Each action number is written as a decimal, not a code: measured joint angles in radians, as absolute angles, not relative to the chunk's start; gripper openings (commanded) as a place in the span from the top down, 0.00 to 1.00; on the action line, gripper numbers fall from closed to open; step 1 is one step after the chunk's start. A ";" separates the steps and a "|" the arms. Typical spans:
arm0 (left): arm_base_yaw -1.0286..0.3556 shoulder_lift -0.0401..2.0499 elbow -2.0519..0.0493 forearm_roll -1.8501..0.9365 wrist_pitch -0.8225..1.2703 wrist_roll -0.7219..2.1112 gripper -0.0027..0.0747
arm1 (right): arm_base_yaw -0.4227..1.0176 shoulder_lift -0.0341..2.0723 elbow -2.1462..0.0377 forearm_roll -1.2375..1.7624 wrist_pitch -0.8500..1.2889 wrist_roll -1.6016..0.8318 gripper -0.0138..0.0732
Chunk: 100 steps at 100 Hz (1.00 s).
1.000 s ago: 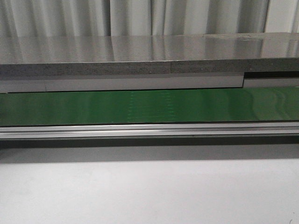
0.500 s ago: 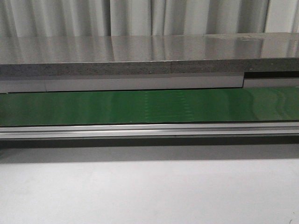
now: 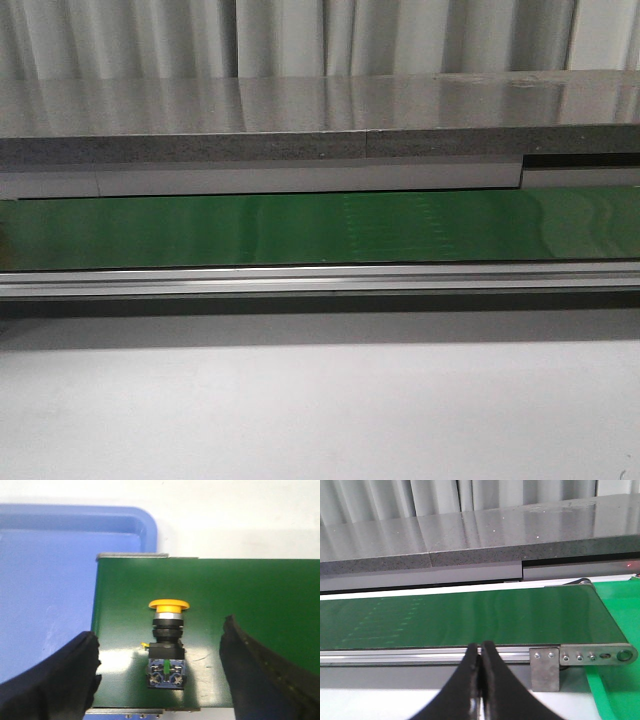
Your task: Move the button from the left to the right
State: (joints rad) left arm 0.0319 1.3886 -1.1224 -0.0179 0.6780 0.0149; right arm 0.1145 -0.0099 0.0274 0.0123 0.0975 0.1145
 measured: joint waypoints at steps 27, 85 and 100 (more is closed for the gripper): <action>-0.014 1.099 -0.872 -0.021 0.486 0.015 0.33 | 0.115 -0.010 0.027 0.012 0.097 0.114 0.92; -0.014 0.485 -0.382 -0.055 0.218 0.015 0.33 | 0.115 -0.010 0.027 0.012 0.097 0.114 0.92; -0.014 0.367 -0.322 -0.070 0.216 0.015 0.33 | 0.115 -0.010 0.027 0.012 0.097 0.114 0.92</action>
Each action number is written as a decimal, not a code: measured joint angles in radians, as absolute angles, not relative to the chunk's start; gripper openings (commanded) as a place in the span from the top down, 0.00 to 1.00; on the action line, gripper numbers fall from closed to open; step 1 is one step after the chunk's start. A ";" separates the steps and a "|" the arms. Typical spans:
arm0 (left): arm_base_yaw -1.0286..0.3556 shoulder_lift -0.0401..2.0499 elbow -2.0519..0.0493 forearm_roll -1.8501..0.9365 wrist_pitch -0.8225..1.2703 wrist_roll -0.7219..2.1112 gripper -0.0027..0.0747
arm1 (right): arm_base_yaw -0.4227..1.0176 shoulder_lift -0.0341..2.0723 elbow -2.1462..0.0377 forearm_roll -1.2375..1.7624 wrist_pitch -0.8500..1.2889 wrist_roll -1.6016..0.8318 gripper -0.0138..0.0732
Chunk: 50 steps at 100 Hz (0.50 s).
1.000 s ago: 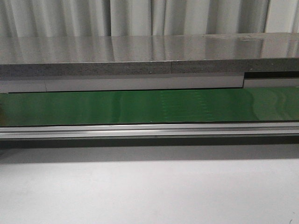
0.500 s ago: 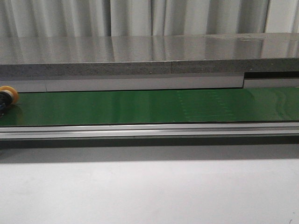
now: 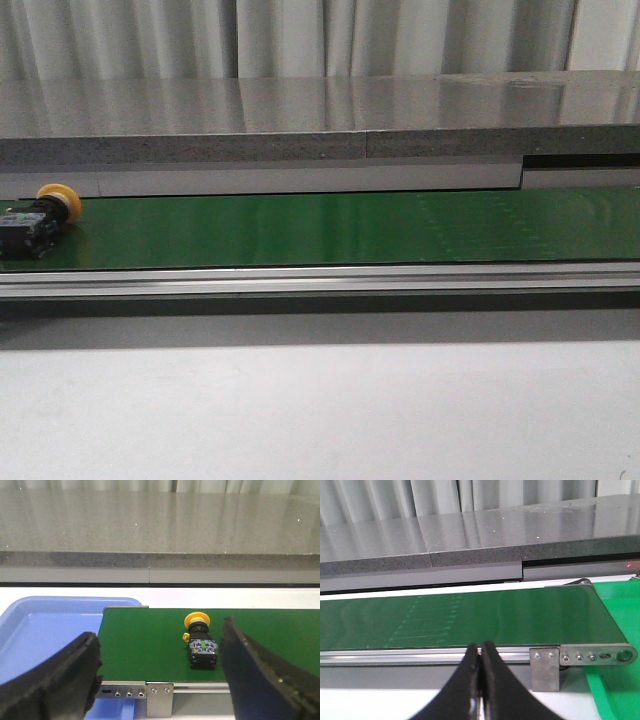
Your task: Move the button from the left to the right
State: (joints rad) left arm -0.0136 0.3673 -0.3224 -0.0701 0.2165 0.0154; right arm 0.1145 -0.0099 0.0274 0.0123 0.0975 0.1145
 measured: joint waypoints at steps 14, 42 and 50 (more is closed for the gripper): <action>-0.014 0.295 -0.304 -0.074 0.207 0.015 0.33 | 0.115 -0.010 0.027 0.012 0.097 0.114 0.92; -0.014 0.282 -0.302 -0.076 0.206 0.017 0.33 | 0.115 -0.010 0.027 0.012 0.097 0.114 0.92; -0.014 0.282 -0.302 -0.076 0.210 0.017 0.40 | 0.115 -0.010 0.027 0.012 0.097 0.114 0.92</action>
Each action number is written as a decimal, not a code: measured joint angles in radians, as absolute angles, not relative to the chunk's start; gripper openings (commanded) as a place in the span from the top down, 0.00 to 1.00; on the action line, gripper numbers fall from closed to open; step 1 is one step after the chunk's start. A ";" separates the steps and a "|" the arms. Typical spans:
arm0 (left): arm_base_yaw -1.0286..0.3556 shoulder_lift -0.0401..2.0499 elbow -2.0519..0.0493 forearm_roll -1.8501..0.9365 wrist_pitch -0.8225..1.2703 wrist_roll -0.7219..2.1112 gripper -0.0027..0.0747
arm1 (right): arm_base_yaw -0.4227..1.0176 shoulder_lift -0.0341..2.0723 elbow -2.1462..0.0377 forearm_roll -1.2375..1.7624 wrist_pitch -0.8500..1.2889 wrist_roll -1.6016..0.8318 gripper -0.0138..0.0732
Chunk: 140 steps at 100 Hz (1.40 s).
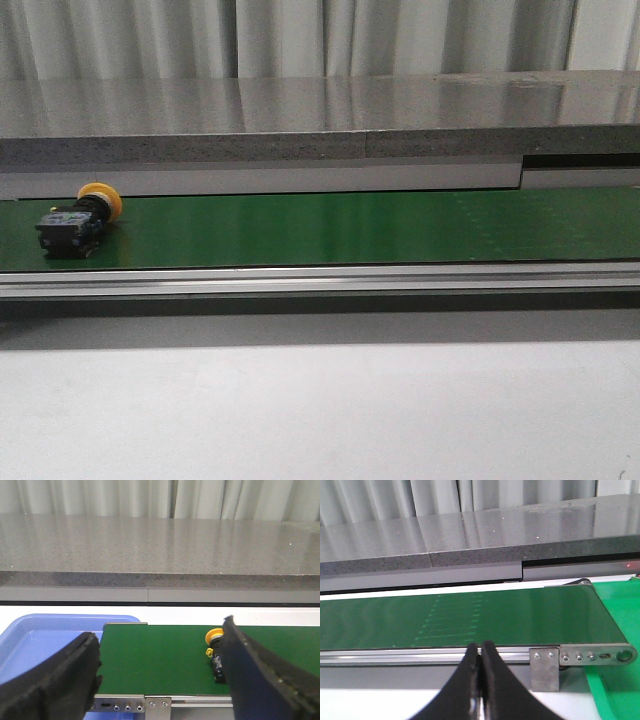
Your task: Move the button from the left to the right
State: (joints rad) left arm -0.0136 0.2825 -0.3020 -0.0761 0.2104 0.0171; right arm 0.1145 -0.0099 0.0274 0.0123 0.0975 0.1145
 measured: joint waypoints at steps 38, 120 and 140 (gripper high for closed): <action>-0.014 0.282 -0.302 -0.076 0.218 0.017 0.99 | 0.115 -0.010 0.027 0.012 0.097 0.114 0.92; -0.014 0.282 -0.302 -0.076 0.218 0.017 0.99 | 0.115 0.027 -0.171 0.012 0.177 0.114 0.92; -0.014 0.282 -0.300 -0.076 0.218 0.017 0.99 | 0.115 0.216 -0.361 0.012 0.347 0.114 0.92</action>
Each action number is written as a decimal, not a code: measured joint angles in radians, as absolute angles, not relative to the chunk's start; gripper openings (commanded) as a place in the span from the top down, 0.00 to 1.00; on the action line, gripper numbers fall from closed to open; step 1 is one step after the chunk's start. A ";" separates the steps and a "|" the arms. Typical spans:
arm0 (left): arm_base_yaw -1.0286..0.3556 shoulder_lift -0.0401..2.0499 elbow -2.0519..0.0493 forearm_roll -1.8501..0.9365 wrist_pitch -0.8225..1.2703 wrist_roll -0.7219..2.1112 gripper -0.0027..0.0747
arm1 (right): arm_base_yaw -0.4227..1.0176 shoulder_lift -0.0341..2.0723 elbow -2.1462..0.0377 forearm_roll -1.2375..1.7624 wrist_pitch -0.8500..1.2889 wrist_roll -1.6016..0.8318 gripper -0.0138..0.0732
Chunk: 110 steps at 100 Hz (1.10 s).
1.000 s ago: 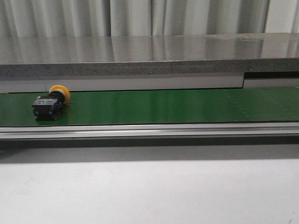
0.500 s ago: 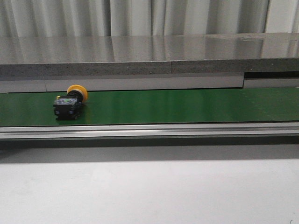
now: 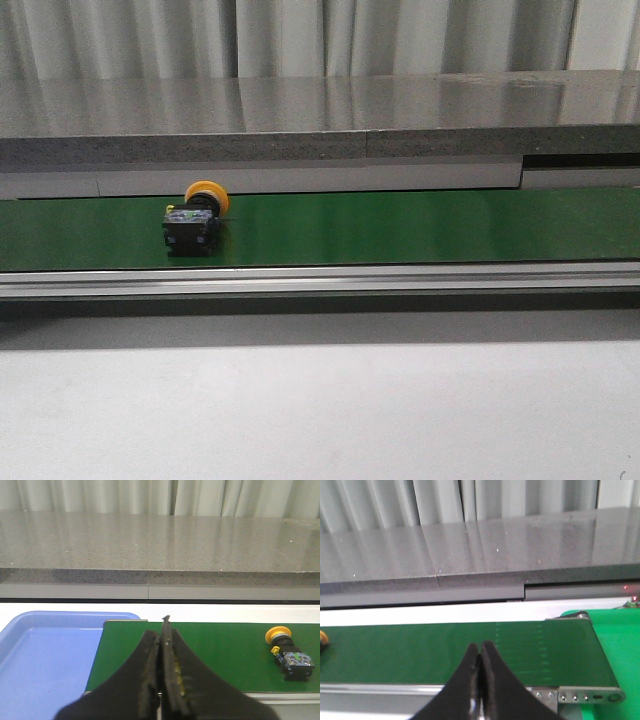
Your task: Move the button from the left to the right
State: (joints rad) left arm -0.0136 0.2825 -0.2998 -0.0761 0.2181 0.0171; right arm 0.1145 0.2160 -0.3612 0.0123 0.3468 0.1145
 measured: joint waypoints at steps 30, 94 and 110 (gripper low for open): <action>-0.014 0.282 -0.300 -0.076 0.218 0.017 0.99 | 0.115 0.620 -0.669 0.012 0.664 0.114 0.92; -0.014 0.282 -0.300 -0.076 0.218 0.017 0.99 | 0.115 1.041 -0.882 0.075 0.770 0.114 0.50; -0.014 0.282 -0.300 -0.076 0.218 0.017 0.99 | 0.115 1.041 -0.882 0.075 0.789 0.114 0.20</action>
State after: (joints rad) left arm -0.0136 0.2825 -0.2998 -0.0761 0.2181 0.0171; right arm 0.1145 1.0414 -0.8817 0.0751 0.7892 0.1145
